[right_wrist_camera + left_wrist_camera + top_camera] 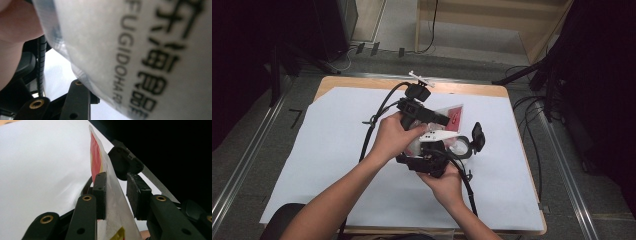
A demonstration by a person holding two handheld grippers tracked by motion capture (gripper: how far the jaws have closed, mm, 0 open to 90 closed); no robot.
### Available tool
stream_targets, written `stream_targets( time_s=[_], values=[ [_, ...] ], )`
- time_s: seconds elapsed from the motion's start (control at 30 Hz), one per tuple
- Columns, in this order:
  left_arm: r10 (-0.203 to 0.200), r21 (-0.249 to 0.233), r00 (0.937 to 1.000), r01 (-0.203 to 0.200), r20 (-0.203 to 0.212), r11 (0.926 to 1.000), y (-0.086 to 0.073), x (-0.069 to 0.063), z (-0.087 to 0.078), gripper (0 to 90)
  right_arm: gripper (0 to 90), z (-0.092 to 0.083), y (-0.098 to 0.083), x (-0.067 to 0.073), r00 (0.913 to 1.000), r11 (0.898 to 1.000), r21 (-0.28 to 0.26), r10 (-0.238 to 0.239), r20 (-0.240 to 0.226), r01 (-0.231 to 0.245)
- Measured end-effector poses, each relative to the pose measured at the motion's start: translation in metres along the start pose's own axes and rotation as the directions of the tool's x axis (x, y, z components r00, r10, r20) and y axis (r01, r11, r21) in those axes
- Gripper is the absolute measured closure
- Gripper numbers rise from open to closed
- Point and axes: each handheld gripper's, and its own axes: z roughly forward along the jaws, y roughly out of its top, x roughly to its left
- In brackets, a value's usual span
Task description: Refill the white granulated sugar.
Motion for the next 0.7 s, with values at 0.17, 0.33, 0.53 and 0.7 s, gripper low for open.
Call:
stream_targets(
  time_s=[0.17,0.33,0.53,0.7],
  values=[
    [-0.018,-0.005,0.9996,0.019,0.02,0.9998,-0.001,0.0037,-0.0006,70.1,64.4,0.0002,0.0,0.0008,1.0,1.0,0.015,-0.007,-0.005,0.007],
    [-0.02,-0.01,0.9994,0.02,0.027,0.9997,-0.0018,0.0048,-0.0005,70.0,64.3,0.001,-0.0002,0.0,0.9998,1.0,0.018,-0.018,-0.004,0.019],
    [-0.018,-0.008,0.9993,0.018,0.032,0.9998,-0.0012,0.0053,0.0,69.9,64.2,0.0012,-0.0005,0.0003,0.9998,1.0,0.017,-0.021,-0.002,0.021],
    [-0.019,-0.002,0.9991,0.019,0.037,0.9998,0.0,0.0056,0.0001,69.7,64.2,0.0002,0.0001,0.0001,0.9998,1.0,0.018,-0.017,-0.008,0.017]
  ],
)
